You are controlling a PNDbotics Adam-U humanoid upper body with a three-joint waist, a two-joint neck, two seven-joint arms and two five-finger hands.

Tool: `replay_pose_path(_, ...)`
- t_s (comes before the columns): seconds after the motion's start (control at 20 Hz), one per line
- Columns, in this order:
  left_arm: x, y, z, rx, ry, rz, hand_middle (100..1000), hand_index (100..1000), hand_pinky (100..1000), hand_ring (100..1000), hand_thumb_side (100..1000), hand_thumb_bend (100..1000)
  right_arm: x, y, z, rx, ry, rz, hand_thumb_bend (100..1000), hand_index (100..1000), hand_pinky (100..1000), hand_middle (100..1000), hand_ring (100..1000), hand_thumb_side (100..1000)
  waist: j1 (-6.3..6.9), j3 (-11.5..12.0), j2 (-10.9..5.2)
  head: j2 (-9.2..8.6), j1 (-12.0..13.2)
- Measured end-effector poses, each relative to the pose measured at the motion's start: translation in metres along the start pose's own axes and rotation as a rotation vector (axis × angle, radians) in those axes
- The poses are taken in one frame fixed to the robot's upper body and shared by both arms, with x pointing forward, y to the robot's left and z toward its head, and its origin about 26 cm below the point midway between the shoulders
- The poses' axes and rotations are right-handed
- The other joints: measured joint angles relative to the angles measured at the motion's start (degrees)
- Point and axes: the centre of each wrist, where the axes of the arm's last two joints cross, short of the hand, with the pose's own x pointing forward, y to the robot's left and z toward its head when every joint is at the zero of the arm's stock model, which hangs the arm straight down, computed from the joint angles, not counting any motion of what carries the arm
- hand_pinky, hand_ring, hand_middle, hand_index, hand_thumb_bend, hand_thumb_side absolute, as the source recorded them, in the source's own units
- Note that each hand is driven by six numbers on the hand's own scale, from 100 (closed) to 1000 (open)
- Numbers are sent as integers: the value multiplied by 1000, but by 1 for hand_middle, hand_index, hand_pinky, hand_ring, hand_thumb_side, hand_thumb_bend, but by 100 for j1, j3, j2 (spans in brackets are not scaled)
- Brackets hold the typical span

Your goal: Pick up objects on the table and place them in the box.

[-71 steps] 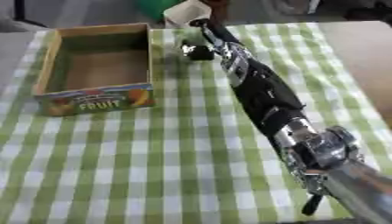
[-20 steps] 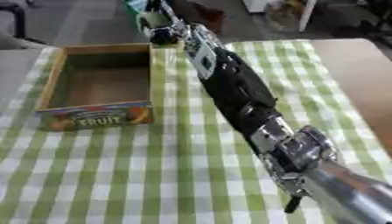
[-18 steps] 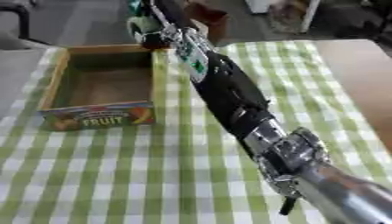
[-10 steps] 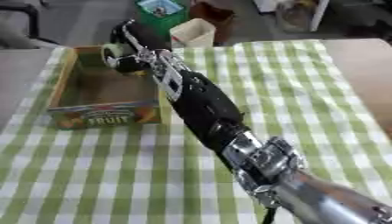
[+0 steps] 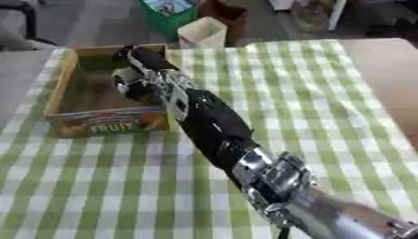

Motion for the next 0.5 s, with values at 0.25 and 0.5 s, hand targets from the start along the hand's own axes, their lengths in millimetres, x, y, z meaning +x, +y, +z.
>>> replay_pose_path(0.25,0,0,0,0,0,0,728,684,785,769,258,216,2,-14,-1,-20,-18,-18,100,935,931,925,906,552,-7,-74,2,-22,29)
replay_pose_path(0.5,0,0,0,2,-1,0,727,684,783,769,258,218,5,-37,-1,-75,-46,-36,100,909,921,898,891,462,-9,-164,4,-42,69)
